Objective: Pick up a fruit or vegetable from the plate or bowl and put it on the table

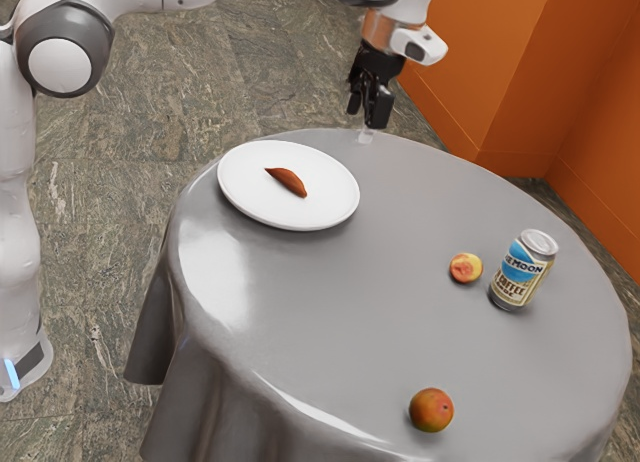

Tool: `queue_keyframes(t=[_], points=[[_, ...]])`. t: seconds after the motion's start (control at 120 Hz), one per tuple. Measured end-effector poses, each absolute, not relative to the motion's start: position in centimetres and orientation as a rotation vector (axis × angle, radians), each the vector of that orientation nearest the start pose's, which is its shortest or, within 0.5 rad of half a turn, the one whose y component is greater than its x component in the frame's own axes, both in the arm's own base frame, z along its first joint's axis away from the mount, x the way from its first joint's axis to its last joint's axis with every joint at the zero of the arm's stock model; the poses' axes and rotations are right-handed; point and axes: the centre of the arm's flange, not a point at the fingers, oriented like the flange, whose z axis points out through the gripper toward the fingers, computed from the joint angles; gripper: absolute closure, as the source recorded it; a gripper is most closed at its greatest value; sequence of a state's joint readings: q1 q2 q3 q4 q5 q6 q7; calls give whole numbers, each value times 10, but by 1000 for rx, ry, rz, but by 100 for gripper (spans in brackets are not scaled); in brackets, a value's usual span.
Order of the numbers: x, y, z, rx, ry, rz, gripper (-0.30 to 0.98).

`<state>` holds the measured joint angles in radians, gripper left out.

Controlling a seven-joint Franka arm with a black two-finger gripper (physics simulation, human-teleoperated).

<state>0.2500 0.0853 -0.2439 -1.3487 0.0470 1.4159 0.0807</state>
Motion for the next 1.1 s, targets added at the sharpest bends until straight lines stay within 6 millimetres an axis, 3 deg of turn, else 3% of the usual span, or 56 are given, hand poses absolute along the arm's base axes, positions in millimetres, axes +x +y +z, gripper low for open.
queue_keyframes(t=[0.358,0.575,0.683,0.817,0.983,1.1], points=[[571,24,677,-3118,144,-111,0],[580,33,669,-3032,389,-107,0],[590,48,657,-3003,503,-98,0],[591,67,657,-2963,622,-104,0],[581,95,651,-2925,745,-66,0],[536,89,618,-2876,851,6,0]])
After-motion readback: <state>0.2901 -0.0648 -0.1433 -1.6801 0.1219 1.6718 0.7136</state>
